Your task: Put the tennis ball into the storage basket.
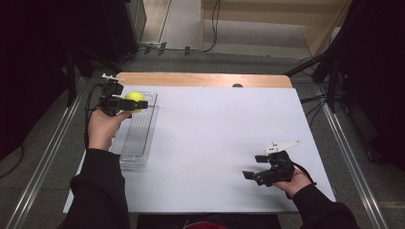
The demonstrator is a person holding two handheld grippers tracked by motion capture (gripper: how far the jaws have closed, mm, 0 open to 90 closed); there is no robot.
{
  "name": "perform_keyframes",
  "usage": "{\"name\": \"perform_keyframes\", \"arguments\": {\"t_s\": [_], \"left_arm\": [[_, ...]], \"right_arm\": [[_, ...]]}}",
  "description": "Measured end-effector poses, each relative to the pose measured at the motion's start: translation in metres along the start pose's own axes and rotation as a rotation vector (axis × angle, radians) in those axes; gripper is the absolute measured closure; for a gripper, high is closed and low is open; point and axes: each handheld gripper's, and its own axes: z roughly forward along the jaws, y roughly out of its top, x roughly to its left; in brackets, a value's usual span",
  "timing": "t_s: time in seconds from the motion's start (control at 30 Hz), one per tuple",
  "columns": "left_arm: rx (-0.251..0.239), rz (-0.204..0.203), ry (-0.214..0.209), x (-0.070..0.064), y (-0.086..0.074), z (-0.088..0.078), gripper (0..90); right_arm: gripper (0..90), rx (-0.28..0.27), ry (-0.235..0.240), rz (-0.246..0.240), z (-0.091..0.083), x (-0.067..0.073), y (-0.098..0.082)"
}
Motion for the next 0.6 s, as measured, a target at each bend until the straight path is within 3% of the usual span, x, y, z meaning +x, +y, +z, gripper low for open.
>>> {"name": "perform_keyframes", "arguments": {"t_s": [0.6], "left_arm": [[0.027,-0.024,0.017,0.006,-0.009,0.022,25.7]], "right_arm": [[12.3,0.001,0.000,-0.001,0.000,0.000,0.000]]}}
